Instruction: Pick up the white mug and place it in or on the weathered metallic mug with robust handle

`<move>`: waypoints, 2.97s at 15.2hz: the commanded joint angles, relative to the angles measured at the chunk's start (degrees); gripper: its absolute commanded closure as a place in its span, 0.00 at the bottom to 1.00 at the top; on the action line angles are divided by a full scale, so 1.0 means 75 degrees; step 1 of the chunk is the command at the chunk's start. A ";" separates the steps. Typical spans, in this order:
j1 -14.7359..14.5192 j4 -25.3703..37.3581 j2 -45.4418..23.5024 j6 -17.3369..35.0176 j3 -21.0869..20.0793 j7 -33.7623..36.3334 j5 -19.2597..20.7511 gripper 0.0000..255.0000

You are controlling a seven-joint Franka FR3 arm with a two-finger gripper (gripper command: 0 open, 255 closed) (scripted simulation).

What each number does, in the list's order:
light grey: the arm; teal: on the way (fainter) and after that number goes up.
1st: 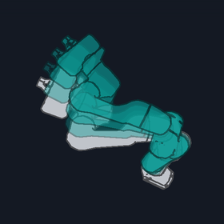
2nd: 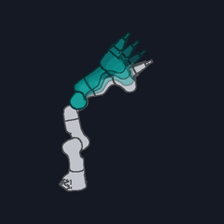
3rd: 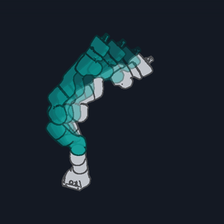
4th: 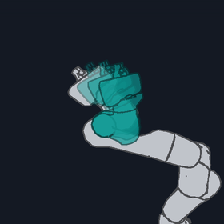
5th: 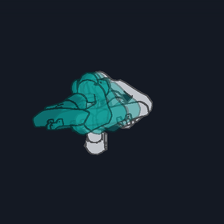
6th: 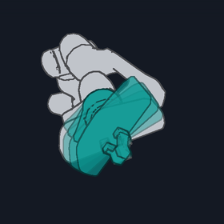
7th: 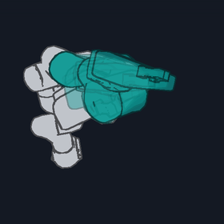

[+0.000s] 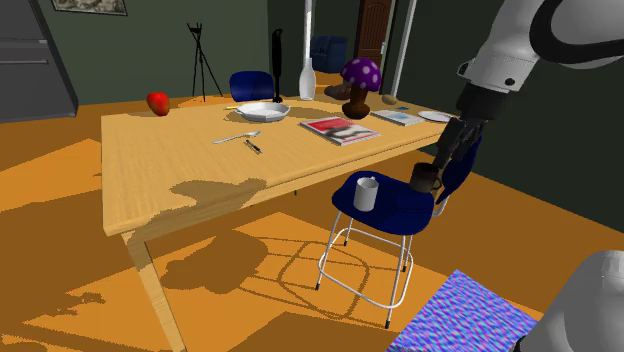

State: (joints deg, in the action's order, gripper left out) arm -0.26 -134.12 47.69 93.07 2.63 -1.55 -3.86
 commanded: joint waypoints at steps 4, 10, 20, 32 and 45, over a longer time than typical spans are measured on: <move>0.0042 -0.0220 -0.0522 0.0799 0.0040 -0.0098 0.0106 0.00; 0.0120 -0.0366 -0.1806 0.2351 0.0138 -0.0258 0.0295 0.00; 0.0240 0.0270 -0.4427 0.4556 0.0326 -0.0455 0.0507 0.00; 0.0368 0.1626 -0.7126 0.6097 0.0473 -0.0622 0.0517 0.00; 0.0382 0.1580 -0.7478 0.6493 0.0465 -0.0662 0.0458 1.00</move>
State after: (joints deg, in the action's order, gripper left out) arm 2.61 -122.27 -8.40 141.76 6.12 -6.51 -0.42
